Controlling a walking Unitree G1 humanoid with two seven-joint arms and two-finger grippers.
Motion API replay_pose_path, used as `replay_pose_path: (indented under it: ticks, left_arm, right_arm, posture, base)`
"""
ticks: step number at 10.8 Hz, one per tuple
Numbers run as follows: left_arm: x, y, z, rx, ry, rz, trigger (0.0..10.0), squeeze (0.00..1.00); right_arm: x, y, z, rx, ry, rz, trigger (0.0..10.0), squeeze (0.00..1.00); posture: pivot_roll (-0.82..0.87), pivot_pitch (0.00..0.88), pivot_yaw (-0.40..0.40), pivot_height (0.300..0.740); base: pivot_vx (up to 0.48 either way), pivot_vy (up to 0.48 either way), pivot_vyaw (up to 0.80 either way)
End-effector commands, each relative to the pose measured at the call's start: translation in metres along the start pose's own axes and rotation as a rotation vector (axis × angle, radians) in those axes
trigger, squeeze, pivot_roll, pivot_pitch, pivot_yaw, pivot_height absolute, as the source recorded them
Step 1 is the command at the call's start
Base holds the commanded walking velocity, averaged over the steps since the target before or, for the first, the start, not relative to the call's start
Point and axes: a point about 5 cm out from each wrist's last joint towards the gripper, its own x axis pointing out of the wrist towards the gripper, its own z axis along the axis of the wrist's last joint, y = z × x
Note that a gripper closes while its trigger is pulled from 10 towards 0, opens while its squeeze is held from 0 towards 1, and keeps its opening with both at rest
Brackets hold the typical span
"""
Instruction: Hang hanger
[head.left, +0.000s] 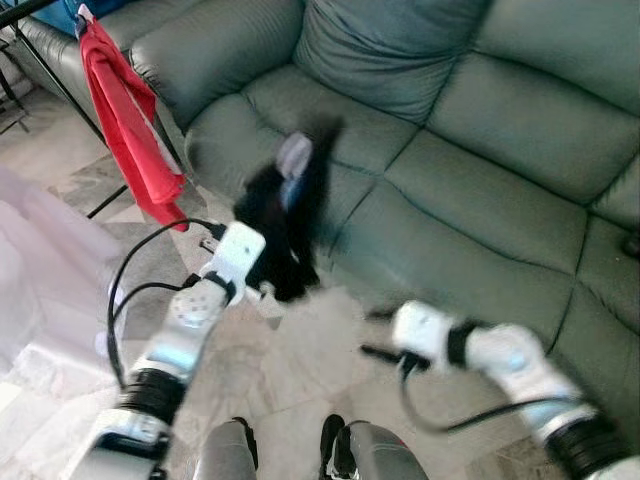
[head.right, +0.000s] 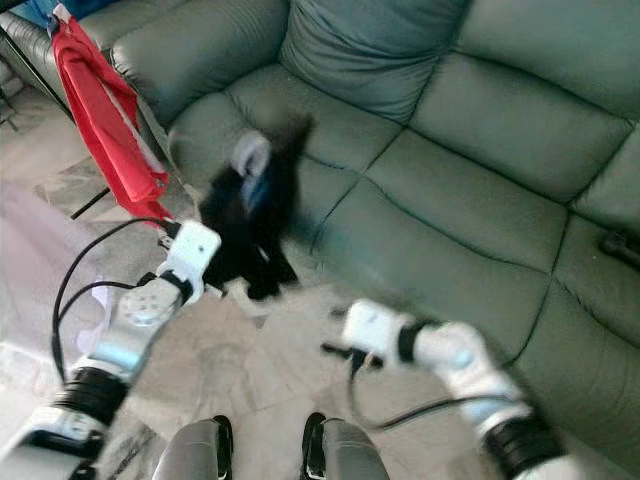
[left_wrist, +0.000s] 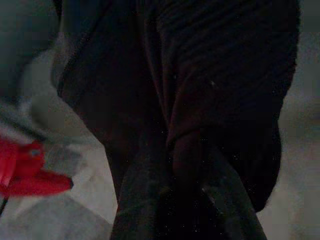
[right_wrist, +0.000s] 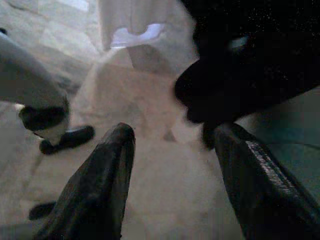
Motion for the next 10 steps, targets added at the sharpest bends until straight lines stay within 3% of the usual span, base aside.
replay_pose_path:
  ticks: [1, 2, 4, 6, 8, 10]
  left_arm:
    - [-0.005, 0.001, -0.006, 0.062, 0.014, -0.066, 0.0, 0.00]
    - [-0.014, 0.003, -0.017, 0.134, 0.063, -0.173, 0.0, 0.00]
    - [-0.029, -0.002, -0.025, 0.167, 0.080, -0.327, 0.0, 0.00]
    - [-0.047, -0.020, -0.030, 0.225, 0.080, -0.547, 0.0, 0.00]
    - [-0.056, -0.031, -0.021, 0.213, 0.039, -0.654, 0.0, 0.00]
    - [-0.057, -0.036, -0.009, 0.220, -0.001, -0.687, 0.0, 0.00]
  right_arm:
    - [-0.012, -0.009, 0.000, -0.006, 0.002, -0.018, 10.0, 1.00]
    - [-0.027, -0.019, 0.000, -0.026, 0.022, -0.003, 10.0, 1.00]
    - [-0.049, -0.029, -0.003, -0.088, 0.097, 0.058, 10.0, 1.00]
    - [-0.070, -0.052, -0.009, -0.171, 0.200, 0.097, 10.0, 1.00]
    - [-0.076, -0.066, -0.011, -0.232, 0.260, 0.122, 10.0, 1.00]
    - [-0.069, -0.071, -0.008, -0.250, 0.261, 0.154, 10.0, 1.00]
  posture:
    - [-0.02, 0.184, -0.055, 0.740]
    - [-0.02, 0.186, -0.047, 0.740]
    - [-0.03, 0.188, -0.045, 0.740]
    - [-0.02, 0.190, -0.047, 0.740]
    - [-0.01, 0.188, -0.050, 0.740]
    - [-0.01, 0.186, -0.053, 0.740]
  base:
    - [0.000, 0.000, 0.00]
    - [0.000, 0.000, 0.00]
    - [0.000, 0.000, 0.00]
    - [0.000, 0.000, 0.00]
    - [0.000, 0.000, 0.00]
    - [0.000, 0.000, 0.00]
